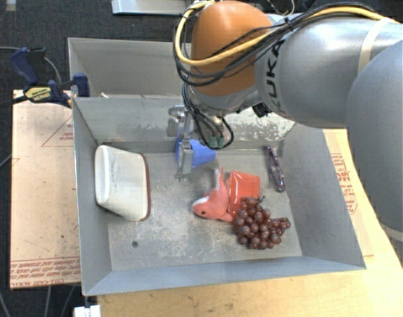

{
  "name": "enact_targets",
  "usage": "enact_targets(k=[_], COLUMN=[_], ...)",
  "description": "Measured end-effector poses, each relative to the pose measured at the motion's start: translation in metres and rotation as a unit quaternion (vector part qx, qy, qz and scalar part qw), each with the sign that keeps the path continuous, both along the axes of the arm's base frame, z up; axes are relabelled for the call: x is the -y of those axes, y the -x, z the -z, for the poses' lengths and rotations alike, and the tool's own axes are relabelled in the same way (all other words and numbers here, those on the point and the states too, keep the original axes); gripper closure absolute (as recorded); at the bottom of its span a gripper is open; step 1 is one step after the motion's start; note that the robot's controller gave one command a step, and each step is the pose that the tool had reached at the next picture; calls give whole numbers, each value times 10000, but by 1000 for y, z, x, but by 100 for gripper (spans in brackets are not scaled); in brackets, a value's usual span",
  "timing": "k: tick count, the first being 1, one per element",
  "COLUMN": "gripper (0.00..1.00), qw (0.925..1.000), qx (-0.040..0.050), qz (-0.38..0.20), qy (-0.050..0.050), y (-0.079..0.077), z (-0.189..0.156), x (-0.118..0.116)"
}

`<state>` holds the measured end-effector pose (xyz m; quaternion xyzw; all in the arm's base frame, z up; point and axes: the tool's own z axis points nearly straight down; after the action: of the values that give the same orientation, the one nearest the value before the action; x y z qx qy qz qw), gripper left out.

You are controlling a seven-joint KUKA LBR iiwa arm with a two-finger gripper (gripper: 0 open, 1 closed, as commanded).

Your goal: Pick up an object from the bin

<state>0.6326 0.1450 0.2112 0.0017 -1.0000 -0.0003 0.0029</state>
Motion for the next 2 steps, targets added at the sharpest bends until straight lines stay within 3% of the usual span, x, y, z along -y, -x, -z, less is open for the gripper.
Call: enact_targets(k=[1,2], gripper=[0,0], qw=[10000,9999], qx=[37,76], qz=[10,-100], qy=[-4,-21], y=[-1,1], z=[-5,29], x=[1,24])
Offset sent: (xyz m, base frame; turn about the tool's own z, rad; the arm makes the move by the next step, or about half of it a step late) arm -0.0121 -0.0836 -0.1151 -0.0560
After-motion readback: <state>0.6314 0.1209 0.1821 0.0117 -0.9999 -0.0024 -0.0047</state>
